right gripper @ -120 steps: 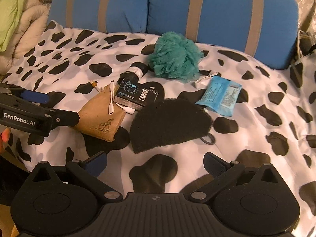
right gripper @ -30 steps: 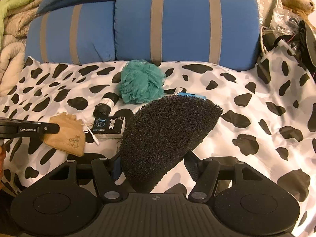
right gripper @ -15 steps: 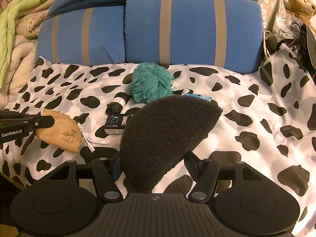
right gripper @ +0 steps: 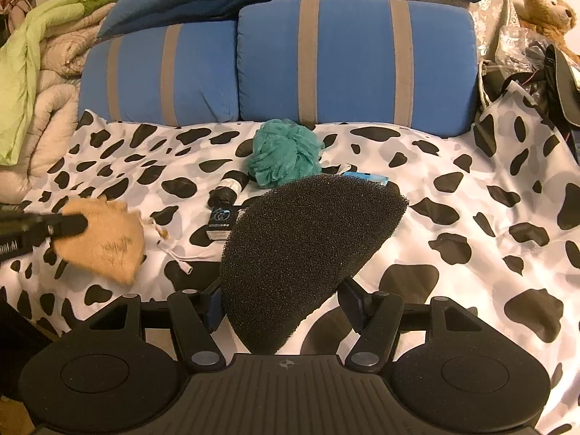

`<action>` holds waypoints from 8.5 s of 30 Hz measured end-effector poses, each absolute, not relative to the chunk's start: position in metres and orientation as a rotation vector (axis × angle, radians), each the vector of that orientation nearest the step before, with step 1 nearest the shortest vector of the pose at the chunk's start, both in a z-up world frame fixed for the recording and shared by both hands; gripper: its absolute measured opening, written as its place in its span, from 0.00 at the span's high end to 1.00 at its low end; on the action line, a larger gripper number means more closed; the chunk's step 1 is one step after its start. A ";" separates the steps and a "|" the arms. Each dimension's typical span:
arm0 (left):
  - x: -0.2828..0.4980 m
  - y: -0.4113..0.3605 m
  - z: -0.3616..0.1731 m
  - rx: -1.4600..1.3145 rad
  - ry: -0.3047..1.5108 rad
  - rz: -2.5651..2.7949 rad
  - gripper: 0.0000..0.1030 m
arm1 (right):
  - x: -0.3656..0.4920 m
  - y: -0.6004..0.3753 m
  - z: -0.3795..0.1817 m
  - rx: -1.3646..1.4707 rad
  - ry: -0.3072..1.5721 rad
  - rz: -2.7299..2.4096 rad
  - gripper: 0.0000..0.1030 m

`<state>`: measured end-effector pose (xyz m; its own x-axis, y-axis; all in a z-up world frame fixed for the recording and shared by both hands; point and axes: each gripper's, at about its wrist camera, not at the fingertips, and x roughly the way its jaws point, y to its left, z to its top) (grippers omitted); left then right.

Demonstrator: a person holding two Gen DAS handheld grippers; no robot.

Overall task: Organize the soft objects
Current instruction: 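Lift the sponge with the right tool while the left tool carries the pouch toward the box, then open the right tool over the box while the left tool drops the pouch inside, then withdraw both open tools from the box back toward the bed, then lower the left tool onto the white cable adapter and close on it, then grasp the gray lanyard strap with the right tool while the left tool holds the cable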

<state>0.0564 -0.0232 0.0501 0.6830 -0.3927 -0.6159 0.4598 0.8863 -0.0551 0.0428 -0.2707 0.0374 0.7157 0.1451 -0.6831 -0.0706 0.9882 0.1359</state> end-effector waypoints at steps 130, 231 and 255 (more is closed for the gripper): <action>0.103 -0.028 -0.012 0.176 1.039 -0.442 0.43 | 0.052 -0.267 -0.011 0.114 1.167 0.036 0.00; 0.152 -0.075 -0.030 0.600 0.897 -0.796 0.91 | 0.152 -0.292 -0.029 -0.014 1.074 0.010 0.00; 0.151 -0.041 0.022 0.275 0.827 -0.456 0.91 | 0.208 -0.257 -0.049 -0.108 0.993 0.188 0.01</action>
<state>0.1512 -0.0411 0.0224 0.5888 -0.2815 -0.7577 0.4911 0.8691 0.0587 0.2081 -0.2567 -0.0490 0.5321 0.1087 -0.8397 -0.2065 0.9784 -0.0043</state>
